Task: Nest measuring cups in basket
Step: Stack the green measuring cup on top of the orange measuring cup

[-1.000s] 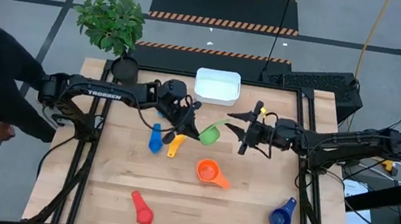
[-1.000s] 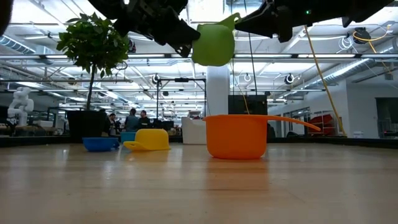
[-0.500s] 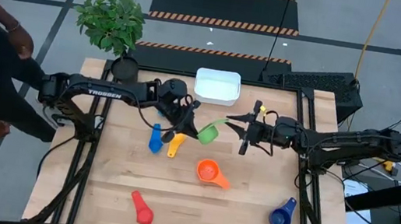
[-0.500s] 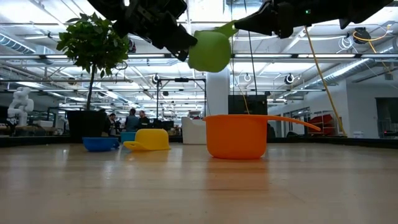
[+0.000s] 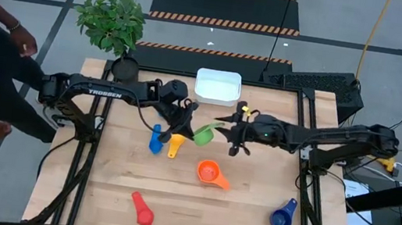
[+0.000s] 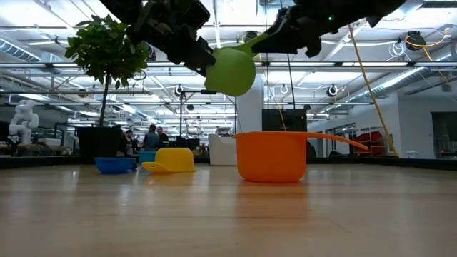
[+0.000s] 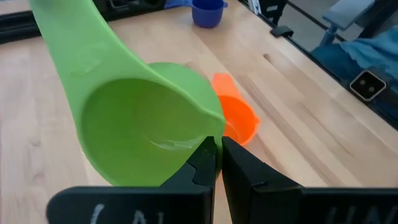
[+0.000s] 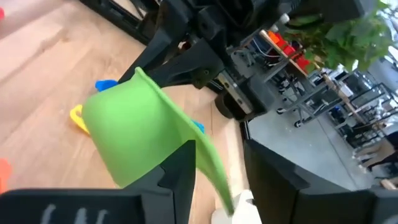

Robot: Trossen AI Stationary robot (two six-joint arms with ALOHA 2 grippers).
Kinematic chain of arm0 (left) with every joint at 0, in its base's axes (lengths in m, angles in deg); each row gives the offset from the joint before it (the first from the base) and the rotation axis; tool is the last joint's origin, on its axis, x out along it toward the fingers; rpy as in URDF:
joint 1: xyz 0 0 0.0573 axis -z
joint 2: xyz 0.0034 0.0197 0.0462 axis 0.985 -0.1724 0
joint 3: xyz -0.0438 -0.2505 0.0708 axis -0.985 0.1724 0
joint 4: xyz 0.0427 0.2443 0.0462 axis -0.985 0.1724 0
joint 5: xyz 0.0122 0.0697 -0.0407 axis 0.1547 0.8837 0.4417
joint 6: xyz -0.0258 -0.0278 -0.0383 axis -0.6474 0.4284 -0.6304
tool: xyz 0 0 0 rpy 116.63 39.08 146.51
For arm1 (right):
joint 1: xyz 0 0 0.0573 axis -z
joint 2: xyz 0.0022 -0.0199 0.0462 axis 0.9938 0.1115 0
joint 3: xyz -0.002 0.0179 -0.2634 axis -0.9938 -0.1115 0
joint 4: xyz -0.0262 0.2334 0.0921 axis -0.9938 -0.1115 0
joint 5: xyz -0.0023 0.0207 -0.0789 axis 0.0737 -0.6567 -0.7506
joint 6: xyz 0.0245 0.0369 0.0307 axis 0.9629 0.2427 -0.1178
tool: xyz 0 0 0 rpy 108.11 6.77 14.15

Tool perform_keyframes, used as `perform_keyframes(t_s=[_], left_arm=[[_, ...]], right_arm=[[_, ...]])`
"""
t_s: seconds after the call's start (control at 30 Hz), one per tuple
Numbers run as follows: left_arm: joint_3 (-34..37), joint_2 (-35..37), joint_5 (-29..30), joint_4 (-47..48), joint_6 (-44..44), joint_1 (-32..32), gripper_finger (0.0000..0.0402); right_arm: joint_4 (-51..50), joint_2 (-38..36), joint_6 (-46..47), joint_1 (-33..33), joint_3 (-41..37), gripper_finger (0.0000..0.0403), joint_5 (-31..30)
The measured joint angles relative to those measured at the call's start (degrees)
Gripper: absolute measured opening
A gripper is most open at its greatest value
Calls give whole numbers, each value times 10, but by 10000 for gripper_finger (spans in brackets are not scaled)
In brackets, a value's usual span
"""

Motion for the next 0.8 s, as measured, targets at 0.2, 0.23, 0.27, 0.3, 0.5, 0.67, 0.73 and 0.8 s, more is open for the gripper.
perform_keyframes(t_s=[0.2, 0.23, 0.27, 0.3, 0.5, 0.67, 0.73, 0.8], left_arm=[[0, 0, 1, 17, 18, 0, 19], [0, 0, 1, 17, 18, 0, 19], [0, 0, 1, 16, 18, 0, 19], [0, 0, 1, 16, 18, 0, 19], [0, 1, 8, 19, 23, 0, 19], [0, 1, 12, 10, -9, 0, 21], [0, 1, 16, 9, -26, 4, 36], [0, 1, 18, 2, -34, 8, 67]], right_arm=[[-18, 15, -15, 0, 19, 100, 1], [-20, 15, -14, 0, 19, 91, 2], [-24, 15, -13, 0, 20, 81, 2], [-28, 15, -11, 1, 20, 70, 2], [-45, 12, -10, 1, 20, 8, 17], [-50, 9, -9, 1, 20, 6, 16], [-62, 6, -8, 1, 20, 3, 16], [-67, 1, -3, 1, 20, 2, 17]])
